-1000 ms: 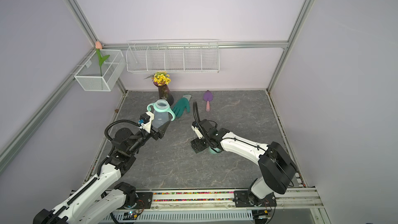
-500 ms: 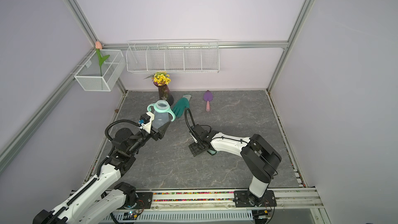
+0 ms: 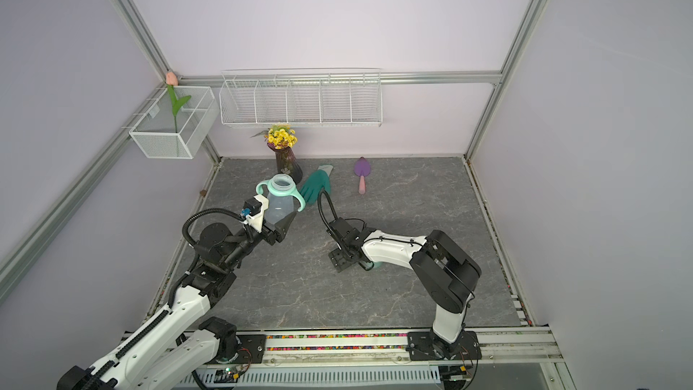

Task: Assemble the baby bottles
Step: Pick up the nipple from the center of the board.

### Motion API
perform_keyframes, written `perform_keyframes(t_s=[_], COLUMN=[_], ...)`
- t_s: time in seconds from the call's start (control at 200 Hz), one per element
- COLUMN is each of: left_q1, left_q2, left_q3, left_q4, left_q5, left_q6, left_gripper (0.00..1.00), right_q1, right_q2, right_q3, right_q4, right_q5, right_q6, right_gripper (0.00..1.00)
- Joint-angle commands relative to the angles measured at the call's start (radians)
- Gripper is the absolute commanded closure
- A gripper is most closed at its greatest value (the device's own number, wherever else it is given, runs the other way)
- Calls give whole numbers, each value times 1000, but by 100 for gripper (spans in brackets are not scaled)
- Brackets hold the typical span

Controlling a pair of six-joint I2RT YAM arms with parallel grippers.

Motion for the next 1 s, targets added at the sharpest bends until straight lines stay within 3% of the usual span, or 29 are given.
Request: perform_keyframes(t_s=[0.0,0.15,0.445,0.715,0.995], left_q1=[-2,-1,-1,-2,-1], left_q2=[-15,-15,-15,-16,-16], left_q3=[-5,-6,-9,-19,-56], left_q4=[11,14,14,31,98], left_q5=[-6,-7,-15,15,103], left_q6=[1,0,0,-3,9], left_gripper=[100,100,100,100,100], right_q1=[12,25,41,18,-112], right_q2=[26,38,21,-88,-200], right_q3=[18,22,53,173,315], right_q4=[-11,-25,-77,-233,-322], right_q5=[24,51,92,102,0], right_q6=[6,0,-17,-89,-166], right_gripper=[20,23,49,51,52])
